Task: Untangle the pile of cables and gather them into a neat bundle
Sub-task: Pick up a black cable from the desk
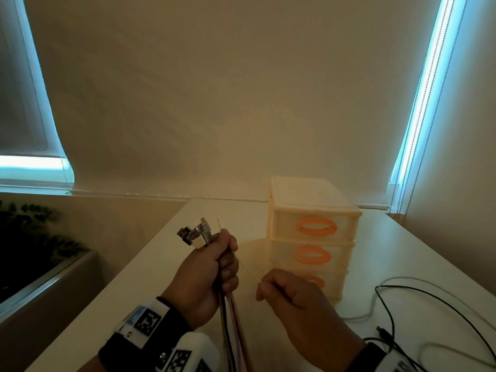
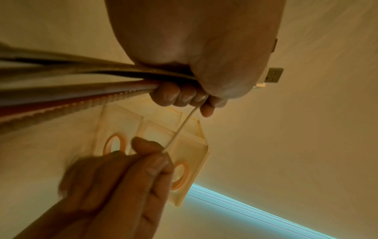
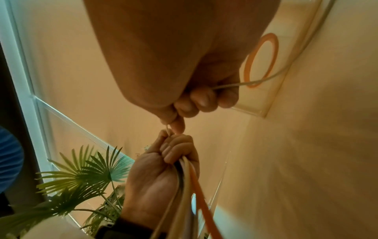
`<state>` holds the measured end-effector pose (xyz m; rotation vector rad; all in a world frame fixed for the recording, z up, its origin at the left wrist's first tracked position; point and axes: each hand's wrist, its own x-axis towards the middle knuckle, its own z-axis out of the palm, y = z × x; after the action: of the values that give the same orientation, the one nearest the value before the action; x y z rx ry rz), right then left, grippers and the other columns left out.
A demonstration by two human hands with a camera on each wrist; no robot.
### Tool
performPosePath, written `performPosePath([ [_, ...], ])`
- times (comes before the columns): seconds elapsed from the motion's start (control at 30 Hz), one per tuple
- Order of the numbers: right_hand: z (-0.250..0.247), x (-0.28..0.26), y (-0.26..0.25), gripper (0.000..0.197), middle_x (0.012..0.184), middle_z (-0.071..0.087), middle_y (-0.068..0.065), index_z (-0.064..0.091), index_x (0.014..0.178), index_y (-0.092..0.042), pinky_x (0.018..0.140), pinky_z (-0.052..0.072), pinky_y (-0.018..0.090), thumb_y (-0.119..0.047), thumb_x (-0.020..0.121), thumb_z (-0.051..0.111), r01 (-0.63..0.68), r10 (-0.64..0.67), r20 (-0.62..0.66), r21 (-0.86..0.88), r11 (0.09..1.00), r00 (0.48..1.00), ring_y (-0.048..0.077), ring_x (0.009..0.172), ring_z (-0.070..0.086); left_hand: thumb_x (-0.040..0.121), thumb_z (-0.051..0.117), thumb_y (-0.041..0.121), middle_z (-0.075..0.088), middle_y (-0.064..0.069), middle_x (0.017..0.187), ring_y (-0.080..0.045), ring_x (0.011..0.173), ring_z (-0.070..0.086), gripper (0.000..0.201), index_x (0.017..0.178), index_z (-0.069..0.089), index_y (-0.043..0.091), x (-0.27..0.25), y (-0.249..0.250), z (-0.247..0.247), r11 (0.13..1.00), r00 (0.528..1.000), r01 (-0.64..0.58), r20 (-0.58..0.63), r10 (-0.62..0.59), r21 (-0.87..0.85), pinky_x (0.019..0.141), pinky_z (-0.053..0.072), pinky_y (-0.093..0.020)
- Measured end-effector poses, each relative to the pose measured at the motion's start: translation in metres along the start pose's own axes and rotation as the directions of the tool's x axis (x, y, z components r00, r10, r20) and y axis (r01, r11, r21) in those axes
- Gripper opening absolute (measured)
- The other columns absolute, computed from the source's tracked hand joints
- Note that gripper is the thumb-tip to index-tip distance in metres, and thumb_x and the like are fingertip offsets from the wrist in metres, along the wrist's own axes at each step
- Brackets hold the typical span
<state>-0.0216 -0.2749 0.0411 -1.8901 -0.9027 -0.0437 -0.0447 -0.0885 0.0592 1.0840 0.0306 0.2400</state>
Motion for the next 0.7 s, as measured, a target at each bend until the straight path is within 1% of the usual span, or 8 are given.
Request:
performPosePath([
  [0.07,0.0,0.001,-0.001,0.017,0.061,0.054,-0.005,0.068,0.085,-0.031,0.056,0.039,0.02,-0.025,0.099,0.06,0.046,-0.046,-0.057,0.01,0.999,0.997,0.006,0.058,0.047,0.104,0.047,0.037,0.033,-0.002,0.064,-0.015,0.054,0.038,0.038,0.077,0.056,0.012,0.0,-0.002,0.002,0.999,0.999,0.009,-0.036,-0.007,0.036,0.049,0.035,-0.027],
  [0.17,0.003,0.002,-0.002,0.015,0.079,0.069,-0.008,0.072,0.092,-0.035,0.067,0.05,0.023,-0.031,0.099,0.06,0.052,-0.051,0.036,-0.044,0.998,0.998,0.01,0.072,0.063,0.105,0.046,0.037,0.063,-0.008,0.08,-0.024,0.078,0.064,0.04,0.075,0.056,0.012,0.0,0.002,0.004,1.0,0.998,0.027,-0.051,-0.027,0.003,0.073,0.055,-0.039],
  [0.23,0.004,0.002,-0.001,0.016,0.071,0.066,-0.018,0.073,0.093,-0.032,0.063,0.049,0.02,-0.031,0.1,0.058,-0.028,0.03,0.117,-0.022,0.999,0.993,0.003,0.065,0.061,0.106,0.042,0.035,0.073,-0.016,0.099,-0.033,0.098,0.071,0.042,0.074,0.053,0.01,0.0,0.007,0.004,0.993,0.999,0.045,-0.016,-0.048,-0.108,0.089,0.056,-0.047],
  [0.3,0.001,0.001,0.004,0.018,0.064,0.062,-0.026,0.074,0.094,-0.028,0.061,0.042,0.013,-0.028,0.101,0.057,-0.08,0.083,0.15,-0.025,0.996,0.985,-0.004,0.061,0.057,0.108,0.038,0.035,0.072,-0.024,0.109,-0.038,0.107,0.07,0.044,0.074,0.049,0.009,0.0,0.011,0.003,0.978,0.998,0.061,0.003,-0.061,-0.201,0.094,0.053,-0.05],
  [0.4,-0.009,0.0,0.011,0.02,0.061,0.06,-0.029,0.077,0.097,-0.028,0.061,0.037,0.009,-0.025,0.101,0.057,-0.111,0.112,0.133,-0.02,0.994,0.985,-0.007,0.06,0.055,0.108,0.036,0.035,0.071,-0.029,0.111,-0.041,0.106,0.07,0.044,0.075,0.048,0.009,0.0,0.011,0.001,0.956,0.996,0.092,0.025,-0.089,-0.278,0.091,0.058,-0.052],
  [0.5,-0.017,-0.003,0.016,0.021,0.057,0.057,-0.018,0.078,0.098,-0.03,0.057,0.038,0.015,-0.026,0.101,0.058,-0.177,0.175,0.201,-0.004,0.984,0.964,-0.002,0.053,0.047,0.108,0.039,0.035,0.073,-0.026,0.095,-0.04,0.097,0.073,0.045,0.074,0.05,0.008,0.0,0.007,0.002,0.945,0.993,0.116,0.016,-0.117,-0.306,0.08,0.062,-0.049],
  [0.6,-0.029,-0.006,0.02,0.023,0.058,0.05,-0.009,0.078,0.092,-0.031,0.056,0.041,0.021,-0.029,0.101,0.057,-0.251,0.252,0.244,-0.036,0.967,0.936,0.006,0.054,0.046,0.107,0.044,0.033,0.066,-0.01,0.07,-0.028,0.075,0.075,0.042,0.073,0.05,0.01,0.001,0.009,0.002,0.933,0.993,0.097,-0.026,-0.113,-0.345,0.065,0.063,-0.04],
  [0.7,-0.045,-0.005,0.026,0.029,0.053,0.048,-0.01,0.074,0.078,-0.027,0.056,0.04,0.019,-0.031,0.101,0.057,-0.303,0.323,0.136,-0.149,0.941,0.937,0.004,0.051,0.045,0.105,0.046,0.032,0.046,0.004,0.056,-0.01,0.045,0.053,0.036,0.074,0.047,0.015,0.0,0.015,-0.002,0.889,0.99,0.139,0.077,-0.117,-0.436,0.048,0.05,-0.025],
])
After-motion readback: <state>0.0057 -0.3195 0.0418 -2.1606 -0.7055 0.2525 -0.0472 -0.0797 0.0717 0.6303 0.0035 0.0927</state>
